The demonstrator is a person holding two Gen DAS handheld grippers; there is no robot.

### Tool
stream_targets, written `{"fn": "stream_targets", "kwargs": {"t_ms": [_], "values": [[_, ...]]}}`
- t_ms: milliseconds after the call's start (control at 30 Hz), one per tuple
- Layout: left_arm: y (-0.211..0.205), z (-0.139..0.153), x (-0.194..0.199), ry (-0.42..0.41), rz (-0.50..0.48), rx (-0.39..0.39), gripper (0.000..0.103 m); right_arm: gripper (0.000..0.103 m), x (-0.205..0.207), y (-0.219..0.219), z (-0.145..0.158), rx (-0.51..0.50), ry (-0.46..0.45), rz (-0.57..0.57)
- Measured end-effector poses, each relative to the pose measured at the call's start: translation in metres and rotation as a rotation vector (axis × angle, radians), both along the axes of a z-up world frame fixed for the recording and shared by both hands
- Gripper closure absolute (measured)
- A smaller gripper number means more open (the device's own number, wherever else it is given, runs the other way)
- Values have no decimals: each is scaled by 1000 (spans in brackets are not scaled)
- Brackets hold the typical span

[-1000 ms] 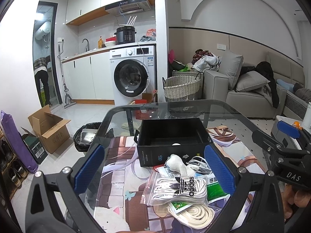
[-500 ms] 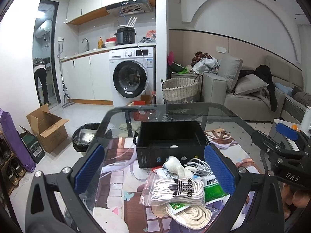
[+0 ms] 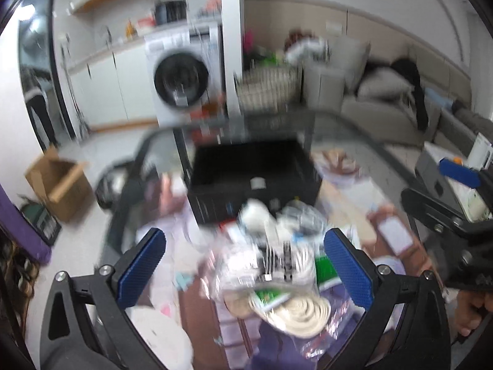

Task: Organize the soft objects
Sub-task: 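Grasp the white foam piece with the right tool while the left tool grasps the bagged rope coil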

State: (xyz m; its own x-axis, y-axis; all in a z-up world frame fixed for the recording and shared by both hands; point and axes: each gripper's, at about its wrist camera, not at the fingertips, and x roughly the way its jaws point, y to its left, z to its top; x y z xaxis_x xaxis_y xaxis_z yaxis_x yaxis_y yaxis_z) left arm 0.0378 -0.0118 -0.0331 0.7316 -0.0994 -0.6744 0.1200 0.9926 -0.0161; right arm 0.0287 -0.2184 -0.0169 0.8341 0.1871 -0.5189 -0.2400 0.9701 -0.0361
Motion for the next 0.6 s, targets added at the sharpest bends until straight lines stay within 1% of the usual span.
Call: {"fn": "stream_targets", "kwargs": {"t_ms": [33,67,100,167,233,267,400,467,600], "values": [[-1,-8,6,54,-1,-8,0,1,0,0,-4,-17,18,6],[-2,-15,9,91,-2,-19,0,1,1,1,-8,-34,44,18],[-3,-22,12,133,-7,-34,0,1,2,1,-14,-46,86,34],[-7,-33,17,193,-13,-51,0,1,6,0,-26,-53,177,59],[-11,-42,19,233,-8,-42,0,1,9,-5,-42,-33,300,85],[-13,-46,20,254,-5,-36,0,1,9,-7,-47,-27,329,91],[-24,-66,25,336,-7,1,0,1,0,-9,-65,-57,379,117],[-29,-73,25,361,-11,13,0,1,-1,-6,-74,-74,408,136],[-38,-77,25,392,-34,45,0,1,-2,0,-91,-96,462,163]]}}
